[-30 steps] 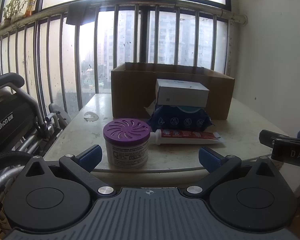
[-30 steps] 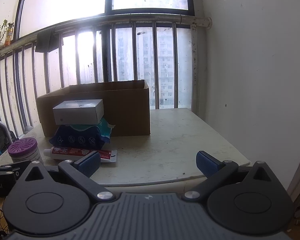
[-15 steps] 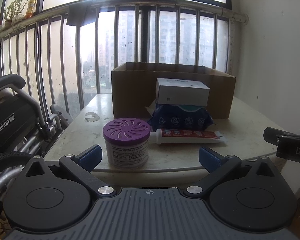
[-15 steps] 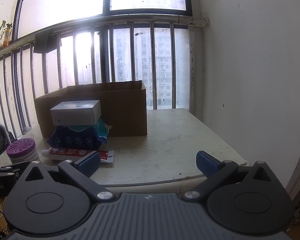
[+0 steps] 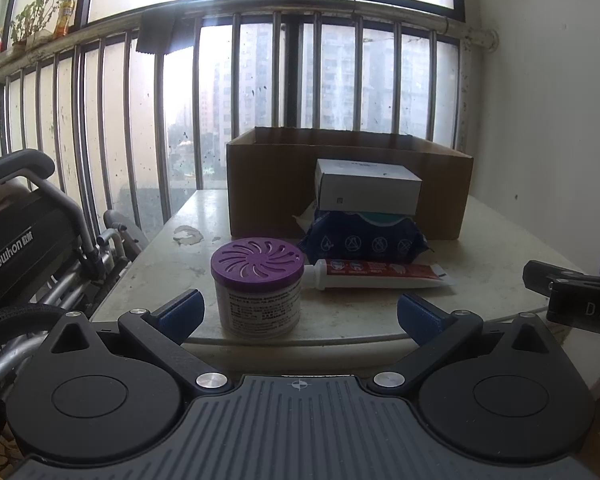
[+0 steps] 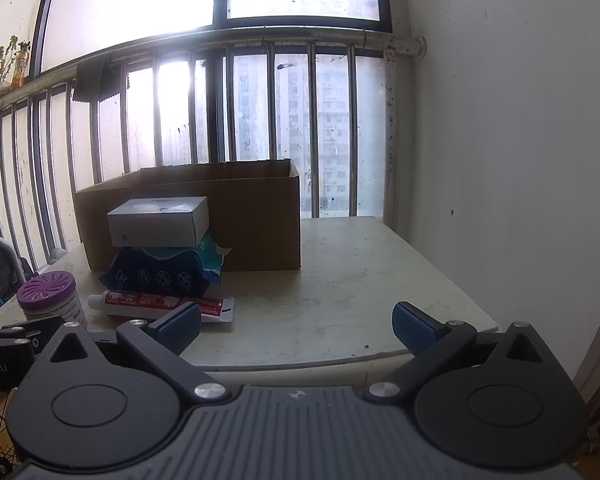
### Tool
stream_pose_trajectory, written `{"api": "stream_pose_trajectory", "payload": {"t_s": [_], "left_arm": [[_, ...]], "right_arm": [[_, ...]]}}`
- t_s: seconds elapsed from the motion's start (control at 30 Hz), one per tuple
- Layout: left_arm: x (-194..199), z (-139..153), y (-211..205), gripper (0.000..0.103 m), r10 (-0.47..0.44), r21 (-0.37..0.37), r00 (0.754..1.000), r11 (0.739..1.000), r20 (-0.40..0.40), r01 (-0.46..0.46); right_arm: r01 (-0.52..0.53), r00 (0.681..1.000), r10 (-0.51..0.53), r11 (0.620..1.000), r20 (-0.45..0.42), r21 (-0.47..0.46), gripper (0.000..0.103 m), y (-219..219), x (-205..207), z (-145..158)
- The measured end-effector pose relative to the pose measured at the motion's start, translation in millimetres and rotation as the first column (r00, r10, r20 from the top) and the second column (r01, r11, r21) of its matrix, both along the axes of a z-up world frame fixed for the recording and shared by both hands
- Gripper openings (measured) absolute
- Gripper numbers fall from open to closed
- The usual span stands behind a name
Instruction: Organize objects
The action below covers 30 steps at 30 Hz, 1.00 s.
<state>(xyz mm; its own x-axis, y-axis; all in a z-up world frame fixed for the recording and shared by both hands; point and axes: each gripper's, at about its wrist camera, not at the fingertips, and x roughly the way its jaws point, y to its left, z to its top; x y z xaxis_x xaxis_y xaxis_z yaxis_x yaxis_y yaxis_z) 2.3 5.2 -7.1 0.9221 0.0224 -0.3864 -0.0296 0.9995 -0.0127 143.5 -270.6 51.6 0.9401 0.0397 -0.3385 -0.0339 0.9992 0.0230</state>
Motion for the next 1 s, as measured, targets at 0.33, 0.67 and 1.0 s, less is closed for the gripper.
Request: {"api": "stream_pose_trajectory", "payload": {"t_s": [0.33, 0.67, 1.0], "left_arm": [[0.9, 0.1, -2.9, 0.103, -0.013, 0.004, 1.000, 1.000, -0.001, 0.013], [0.2, -0.8, -2.4, 0.103, -0.006, 0.009, 1.000, 1.000, 0.000, 0.006], [-2.9, 1.7, -5.0, 0.103, -0.015, 0.017, 1.000, 1.000, 0.011, 0.015]], "right_arm": [[-0.002, 1.000, 0.002, 1.000, 0.001, 0.005, 0.103, -2.0, -0.8, 0.2], [-0.010, 1.000, 0.010, 1.000, 0.002, 0.003, 0.103, -1.1, -2.3, 1.7], [-0.011, 1.000, 0.012, 1.000, -0.002, 0.005, 0.103, -1.2, -0.7, 1.8]]}}
